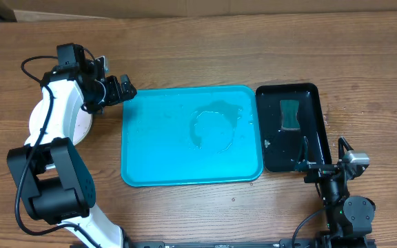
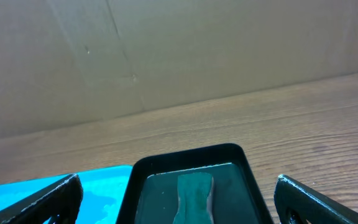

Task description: Clean dirty plates on tray and stack at the side

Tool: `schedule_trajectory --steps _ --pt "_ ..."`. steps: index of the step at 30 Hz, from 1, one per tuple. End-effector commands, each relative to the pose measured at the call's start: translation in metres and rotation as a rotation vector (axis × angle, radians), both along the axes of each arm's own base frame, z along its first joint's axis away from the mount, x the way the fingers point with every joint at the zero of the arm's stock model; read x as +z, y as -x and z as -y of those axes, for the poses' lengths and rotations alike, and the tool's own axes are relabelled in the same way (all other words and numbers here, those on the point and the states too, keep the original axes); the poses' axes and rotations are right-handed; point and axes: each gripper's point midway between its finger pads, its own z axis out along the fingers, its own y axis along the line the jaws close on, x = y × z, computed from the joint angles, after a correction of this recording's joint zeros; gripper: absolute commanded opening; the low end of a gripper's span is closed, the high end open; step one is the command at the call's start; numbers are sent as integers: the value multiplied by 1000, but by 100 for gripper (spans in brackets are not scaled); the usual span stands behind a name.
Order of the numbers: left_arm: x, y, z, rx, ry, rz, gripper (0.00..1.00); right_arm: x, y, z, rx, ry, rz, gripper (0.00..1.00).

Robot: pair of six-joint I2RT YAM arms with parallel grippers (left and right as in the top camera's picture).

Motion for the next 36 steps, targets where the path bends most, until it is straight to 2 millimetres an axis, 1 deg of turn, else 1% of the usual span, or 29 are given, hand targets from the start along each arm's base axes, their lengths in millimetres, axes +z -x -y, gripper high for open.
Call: schedule_trajectory --steps 1,4,7,13,16,19,22,24,26,28,30,34,36 --pt "0 1 -1 -16 -11 4 100 -2 0 3 -19 -4 3 100" --pt "2 1 -2 -15 -16 10 100 -2 0 3 -19 -4 3 100" --pt "20 0 0 -19 -25 54 100 -2 0 3 -19 -4 3 100" --pt "79 2 13 -47 -52 197 100 -2 0 3 -19 -4 3 100" --pt "107 7 13 -46 -66 266 100 -2 0 3 -19 -4 3 100" --pt "139 14 13 -42 -82 345 100 -2 0 3 -19 -4 3 100" --pt "170 24 20 -54 -94 426 100 -2 0 3 -19 -4 3 100" --pt "187 30 26 -66 -99 469 100 -2 0 3 -19 -4 3 100" --pt "202 37 28 -69 -106 509 100 -2 0 3 -19 -4 3 100" --pt "213 45 30 -68 -111 536 100 -2 0 3 -19 -4 3 100" --pt "220 57 31 -68 -111 538 100 -2 0 3 -19 -4 3 100" --pt "222 80 35 -68 -109 521 100 -2 0 3 -19 -4 3 100" --pt "218 90 35 -69 -116 526 100 -2 0 3 -19 -4 3 100"
